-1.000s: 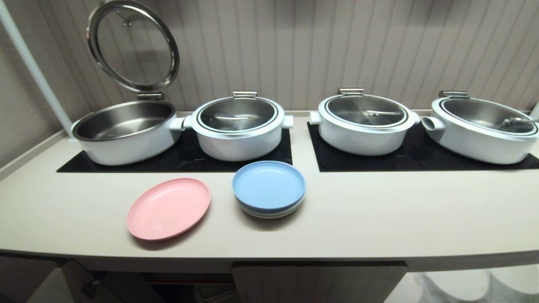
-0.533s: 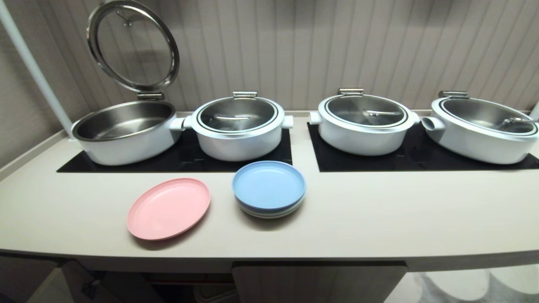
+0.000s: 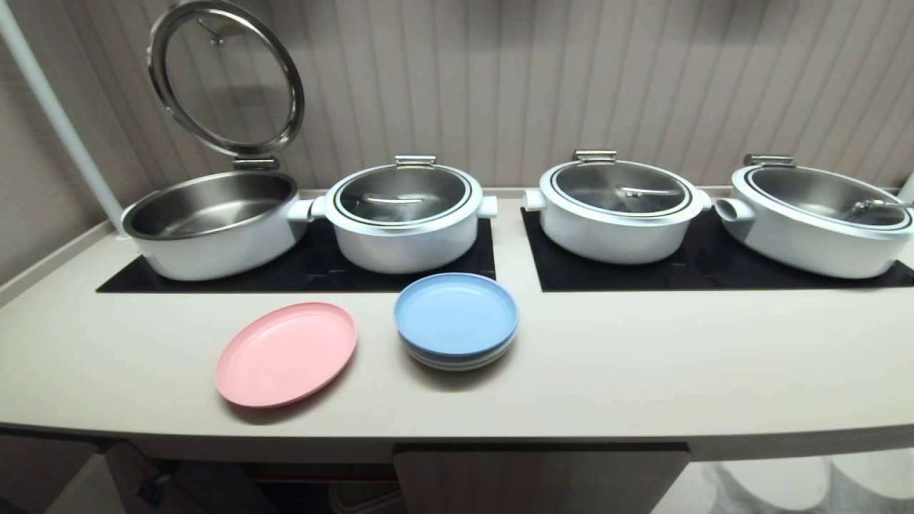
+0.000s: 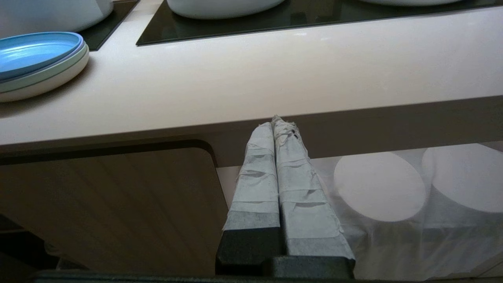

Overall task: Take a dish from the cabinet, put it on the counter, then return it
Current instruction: Pick up the plate from the table

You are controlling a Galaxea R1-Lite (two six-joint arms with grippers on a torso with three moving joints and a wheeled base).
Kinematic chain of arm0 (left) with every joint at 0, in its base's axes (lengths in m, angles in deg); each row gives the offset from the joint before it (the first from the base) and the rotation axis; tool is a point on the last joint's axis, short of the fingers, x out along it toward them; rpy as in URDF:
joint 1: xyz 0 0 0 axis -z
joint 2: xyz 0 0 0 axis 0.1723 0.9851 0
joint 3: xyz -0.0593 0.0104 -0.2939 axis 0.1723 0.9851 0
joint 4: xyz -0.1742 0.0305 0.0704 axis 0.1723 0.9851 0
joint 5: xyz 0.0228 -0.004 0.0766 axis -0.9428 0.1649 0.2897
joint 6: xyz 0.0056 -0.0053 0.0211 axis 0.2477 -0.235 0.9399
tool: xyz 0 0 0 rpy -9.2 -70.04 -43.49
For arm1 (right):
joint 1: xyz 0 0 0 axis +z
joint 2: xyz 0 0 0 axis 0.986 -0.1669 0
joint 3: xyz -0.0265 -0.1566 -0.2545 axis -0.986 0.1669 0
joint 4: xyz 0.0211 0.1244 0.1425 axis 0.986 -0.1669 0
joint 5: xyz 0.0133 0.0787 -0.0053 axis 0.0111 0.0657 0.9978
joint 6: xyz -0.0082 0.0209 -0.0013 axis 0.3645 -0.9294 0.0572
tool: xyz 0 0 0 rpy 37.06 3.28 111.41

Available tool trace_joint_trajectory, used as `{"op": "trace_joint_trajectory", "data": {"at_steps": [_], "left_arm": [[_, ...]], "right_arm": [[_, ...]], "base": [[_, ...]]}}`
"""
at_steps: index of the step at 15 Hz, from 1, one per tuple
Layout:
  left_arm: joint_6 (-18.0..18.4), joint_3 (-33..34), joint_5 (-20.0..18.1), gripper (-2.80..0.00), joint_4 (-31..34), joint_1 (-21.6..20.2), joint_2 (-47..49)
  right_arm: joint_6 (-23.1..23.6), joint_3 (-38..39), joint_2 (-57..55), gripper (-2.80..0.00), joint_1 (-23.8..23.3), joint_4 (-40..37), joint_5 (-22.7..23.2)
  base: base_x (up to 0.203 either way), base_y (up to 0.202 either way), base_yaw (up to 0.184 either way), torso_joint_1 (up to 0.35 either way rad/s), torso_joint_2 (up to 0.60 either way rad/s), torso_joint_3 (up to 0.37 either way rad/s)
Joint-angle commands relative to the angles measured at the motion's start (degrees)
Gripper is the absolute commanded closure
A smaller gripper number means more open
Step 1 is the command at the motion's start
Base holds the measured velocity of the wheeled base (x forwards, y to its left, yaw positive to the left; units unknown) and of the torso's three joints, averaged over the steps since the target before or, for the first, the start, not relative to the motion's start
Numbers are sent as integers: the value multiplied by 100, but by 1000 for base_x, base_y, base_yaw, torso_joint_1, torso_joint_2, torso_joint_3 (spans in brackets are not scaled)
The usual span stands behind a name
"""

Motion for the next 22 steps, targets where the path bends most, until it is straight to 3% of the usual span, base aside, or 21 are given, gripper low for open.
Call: {"op": "trace_joint_trajectory", "data": {"at_steps": [1,8,13,18,22], "left_arm": [[-2,0,2,0,0,1,-5],[24,0,41,0,-32,2,-5],[38,-425,-250,0,41,0,-5],[42,-1435,-608,0,1172,0,248],[24,-1942,-603,0,1308,29,1435]], "right_arm": [[-3,0,0,0,1,2,-2],[-3,0,0,0,1,2,-2],[-3,0,0,0,1,10,-2],[-3,0,0,0,1,2,-2],[-3,0,0,0,1,2,-2]], "base": [[0,0,0,0,0,0],[0,0,0,0,0,0],[0,0,0,0,0,0],[0,0,0,0,0,0],[0,0,0,0,0,0]]}}
